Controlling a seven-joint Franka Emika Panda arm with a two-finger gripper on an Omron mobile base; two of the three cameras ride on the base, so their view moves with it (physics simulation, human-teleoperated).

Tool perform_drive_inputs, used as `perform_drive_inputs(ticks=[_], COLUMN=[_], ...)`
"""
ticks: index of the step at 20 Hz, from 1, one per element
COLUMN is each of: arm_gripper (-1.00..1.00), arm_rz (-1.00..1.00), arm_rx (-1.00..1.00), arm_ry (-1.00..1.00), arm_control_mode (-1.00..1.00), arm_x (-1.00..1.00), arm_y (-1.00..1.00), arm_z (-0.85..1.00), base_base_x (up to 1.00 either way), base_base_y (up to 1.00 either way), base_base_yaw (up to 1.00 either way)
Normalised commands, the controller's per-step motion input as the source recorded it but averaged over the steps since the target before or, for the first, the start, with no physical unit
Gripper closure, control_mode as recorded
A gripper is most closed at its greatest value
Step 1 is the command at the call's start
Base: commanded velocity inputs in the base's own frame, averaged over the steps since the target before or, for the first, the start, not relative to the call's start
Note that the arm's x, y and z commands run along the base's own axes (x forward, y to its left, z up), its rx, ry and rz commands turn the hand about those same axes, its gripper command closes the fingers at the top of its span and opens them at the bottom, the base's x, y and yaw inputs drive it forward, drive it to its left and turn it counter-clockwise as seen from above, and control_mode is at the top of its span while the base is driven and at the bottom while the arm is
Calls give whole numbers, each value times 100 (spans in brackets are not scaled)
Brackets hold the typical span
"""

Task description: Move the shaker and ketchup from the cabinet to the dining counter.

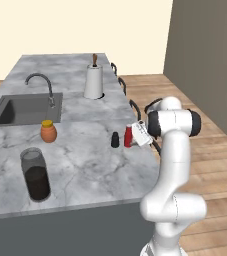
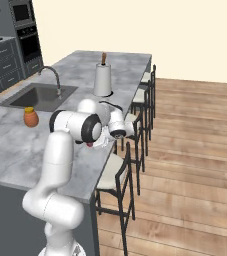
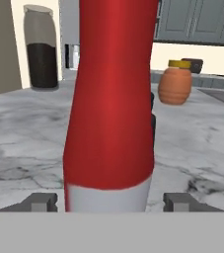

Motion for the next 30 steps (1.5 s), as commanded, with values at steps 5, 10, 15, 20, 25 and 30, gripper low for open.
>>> perform_drive_inputs(ticks=[5, 10, 15, 20, 25, 30], arm_gripper=[-100, -100, -100, -100, -100, -100], arm_rz=[0, 0, -6, -10, -14, -19], arm_rx=[0, -1, -7, -12, -13, -13], arm_ry=[0, -1, -1, -4, -10, -15], arm_control_mode=[-100, -100, -100, -100, -100, -100], arm_x=[0, 0, -8, -29, -38, -47], arm_y=[-9, -16, -22, -18, -17, -8], arm_z=[0, 2, 12, 20, 22, 27], base_base_x=[0, 0, 0, 0, 0, 0], base_base_y=[0, 0, 0, 0, 0, 0], base_base_yaw=[0, 0, 0, 0, 0, 0])
